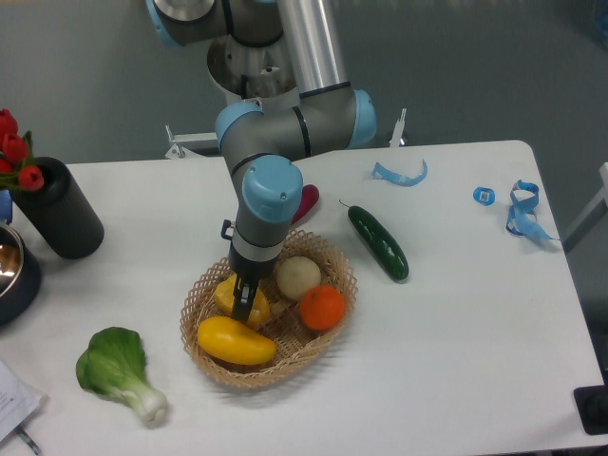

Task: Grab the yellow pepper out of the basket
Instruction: 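Close the gripper around the yellow pepper, then lift the yellow pepper up and carry it out of the basket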

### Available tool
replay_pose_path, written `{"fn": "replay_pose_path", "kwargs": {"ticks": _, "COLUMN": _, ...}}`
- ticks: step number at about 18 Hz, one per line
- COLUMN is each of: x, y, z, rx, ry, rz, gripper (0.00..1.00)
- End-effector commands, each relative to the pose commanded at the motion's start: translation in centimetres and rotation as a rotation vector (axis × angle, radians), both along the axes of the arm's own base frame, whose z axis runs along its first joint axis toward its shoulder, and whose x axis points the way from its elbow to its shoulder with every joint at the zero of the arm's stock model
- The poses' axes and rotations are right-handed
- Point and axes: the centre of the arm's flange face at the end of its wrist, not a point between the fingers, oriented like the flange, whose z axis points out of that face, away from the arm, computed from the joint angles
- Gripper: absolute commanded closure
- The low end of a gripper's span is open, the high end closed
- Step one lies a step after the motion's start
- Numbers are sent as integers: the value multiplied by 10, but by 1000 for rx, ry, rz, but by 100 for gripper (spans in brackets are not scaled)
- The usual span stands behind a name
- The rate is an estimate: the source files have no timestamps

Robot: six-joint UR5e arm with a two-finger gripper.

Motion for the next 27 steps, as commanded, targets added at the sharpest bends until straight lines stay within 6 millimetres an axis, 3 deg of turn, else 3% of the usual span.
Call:
{"fn": "replay_pose_path", "kwargs": {"ticks": 2, "x": -1, "y": -2, "z": 7, "rx": 0, "ry": -10, "rz": 78, "gripper": 76}}
{"fn": "replay_pose_path", "kwargs": {"ticks": 8, "x": -15, "y": -6, "z": 67, "rx": 63, "ry": 13, "rz": 282, "gripper": 76}}
{"fn": "replay_pose_path", "kwargs": {"ticks": 16, "x": -95, "y": -39, "z": 118, "rx": 142, "ry": 13, "rz": 585, "gripper": 76}}
{"fn": "replay_pose_path", "kwargs": {"ticks": 21, "x": -184, "y": -87, "z": 98, "rx": 114, "ry": 3, "rz": 766, "gripper": 76}}
{"fn": "replay_pose_path", "kwargs": {"ticks": 23, "x": -203, "y": -87, "z": 96, "rx": 97, "ry": -8, "rz": 783, "gripper": 78}}
{"fn": "replay_pose_path", "kwargs": {"ticks": 27, "x": -230, "y": -83, "z": 116, "rx": 22, "ry": 38, "rz": 806, "gripper": 79}}
